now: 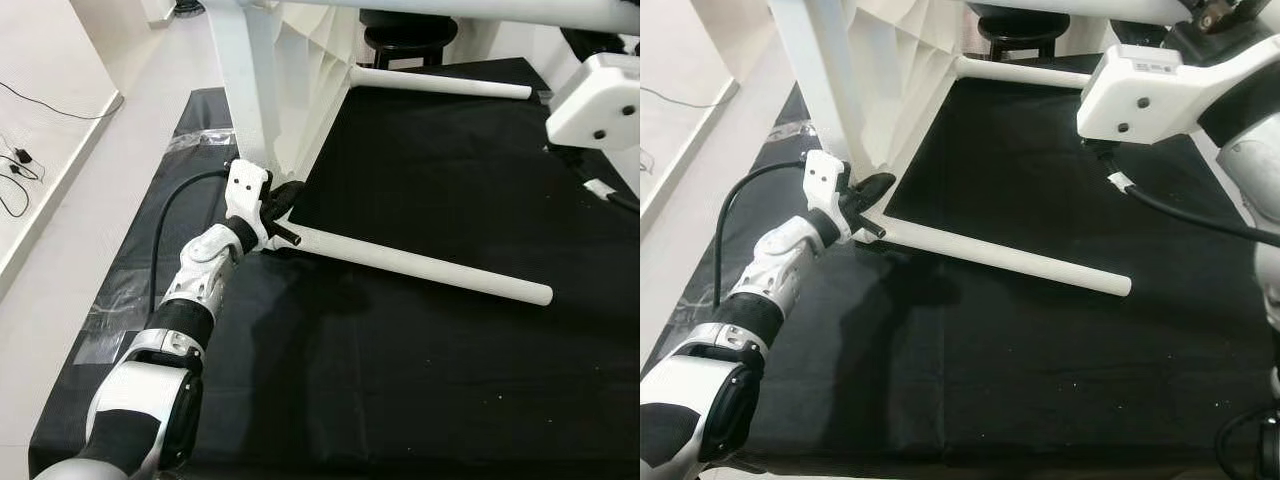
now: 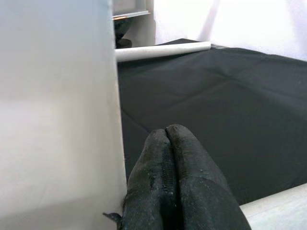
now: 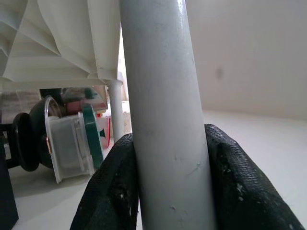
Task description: Building children table
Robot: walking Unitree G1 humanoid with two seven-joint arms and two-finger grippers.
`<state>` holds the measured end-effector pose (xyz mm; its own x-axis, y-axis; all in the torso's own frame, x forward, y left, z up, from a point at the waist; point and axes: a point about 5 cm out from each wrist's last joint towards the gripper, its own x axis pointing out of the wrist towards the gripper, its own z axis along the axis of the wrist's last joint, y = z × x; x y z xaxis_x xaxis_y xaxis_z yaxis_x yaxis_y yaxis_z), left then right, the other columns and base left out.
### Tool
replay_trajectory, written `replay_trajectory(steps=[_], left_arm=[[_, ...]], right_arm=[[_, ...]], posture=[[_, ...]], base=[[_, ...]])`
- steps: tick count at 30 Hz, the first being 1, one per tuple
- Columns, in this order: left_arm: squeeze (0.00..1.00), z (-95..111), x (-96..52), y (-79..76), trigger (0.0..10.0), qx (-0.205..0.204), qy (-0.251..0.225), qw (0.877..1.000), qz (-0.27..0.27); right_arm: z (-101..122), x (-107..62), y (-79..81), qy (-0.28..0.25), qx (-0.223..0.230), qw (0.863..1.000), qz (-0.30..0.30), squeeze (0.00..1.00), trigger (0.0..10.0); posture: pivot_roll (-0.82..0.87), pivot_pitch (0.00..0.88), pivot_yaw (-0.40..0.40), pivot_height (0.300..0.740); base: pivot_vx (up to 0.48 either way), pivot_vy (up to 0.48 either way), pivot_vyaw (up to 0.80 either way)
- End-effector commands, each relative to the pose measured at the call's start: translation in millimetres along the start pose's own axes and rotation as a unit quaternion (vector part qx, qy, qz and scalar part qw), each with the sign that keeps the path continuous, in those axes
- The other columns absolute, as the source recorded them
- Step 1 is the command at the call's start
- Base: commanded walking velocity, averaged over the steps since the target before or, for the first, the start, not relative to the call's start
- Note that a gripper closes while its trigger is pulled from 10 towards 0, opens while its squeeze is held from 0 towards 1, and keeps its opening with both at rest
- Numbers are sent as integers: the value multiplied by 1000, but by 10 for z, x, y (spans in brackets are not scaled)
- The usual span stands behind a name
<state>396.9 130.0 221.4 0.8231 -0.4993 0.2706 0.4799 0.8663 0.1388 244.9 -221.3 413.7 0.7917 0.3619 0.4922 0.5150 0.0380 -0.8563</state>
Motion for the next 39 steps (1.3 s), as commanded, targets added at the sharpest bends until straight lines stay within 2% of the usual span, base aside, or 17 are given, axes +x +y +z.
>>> replay_trajectory(steps=[1,5,10,12,16,17,18,25,26,28,29,30,31,33,35,37,39], left_arm=[[0,-62,-445,674,10000,7,27,986,167],[0,321,-598,1088,10000,72,-3,975,209],[0,581,-617,1230,10000,103,-25,971,215],[0,1216,-598,1400,10000,170,-85,960,205],[0,1419,-585,1418,10000,190,-105,956,198],[0,1740,-489,1336,10000,226,-142,950,162],[0,1740,-489,1336,10000,226,-142,950,162],[0,2074,-348,1150,10000,272,-178,941,98],[0,2198,-317,1106,10000,285,-186,937,80],[0,2198,-317,1106,10000,285,-186,937,80],[0,2233,-309,1098,10000,288,-186,936,75],[0,2233,-309,1098,10000,288,-186,936,75],[0,2269,-289,1079,10000,297,-183,935,65],[0,2302,-270,1060,10000,303,-180,934,56],[0,2302,-270,1060,10000,303,-180,934,56],[0,2377,-235,1014,10000,316,-177,931,35],[0,2377,-235,1014,10000,316,-177,931,35]], right_arm=[[-225,-73,117,58,49,997,18,0,0],[-463,-193,109,132,80,988,-3,0,0],[-536,-235,99,154,90,984,-12,0,0],[-640,-276,64,185,123,974,-42,0,0],[-666,-279,49,192,133,971,-53,0,0],[-754,-286,-8,215,158,961,-77,0,0],[-754,-286,-8,215,158,961,-77,0,0],[-924,-473,74,290,271,912,-102,0,0],[-963,-657,249,338,348,868,-108,0,0],[-963,-657,249,338,348,868,-108,0,0],[-967,-729,323,356,375,849,-111,0,0],[-967,-729,323,356,375,849,-111,0,0],[-968,-812,409,375,402,827,-116,0,0],[-957,-866,478,387,425,810,-117,0,0],[-957,-866,478,387,425,810,-117,0,0],[-918,-895,592,396,469,781,-115,0,0],[-918,-895,592,396,469,781,-115,0,0]], posture=[[-250,219,120,740],[-226,210,129,740],[-214,202,135,740],[-190,183,144,740],[-181,176,150,740],[-171,162,150,740],[-171,162,150,740],[-162,144,162,740],[-157,128,173,740],[-157,128,173,740],[-157,125,174,740],[-157,125,174,740],[-149,114,182,740],[-146,107,181,740],[-146,107,181,740],[-138,94,179,740],[-138,94,179,740]], base=[[0,0,0],[0,0,0],[0,0,0],[0,0,0],[0,0,0],[0,0,0],[0,0,0],[0,0,0],[0,0,0],[0,0,0],[0,0,0],[0,0,0],[0,0,0],[0,0,0],[0,0,0],[0,0,0],[0,0,0]])
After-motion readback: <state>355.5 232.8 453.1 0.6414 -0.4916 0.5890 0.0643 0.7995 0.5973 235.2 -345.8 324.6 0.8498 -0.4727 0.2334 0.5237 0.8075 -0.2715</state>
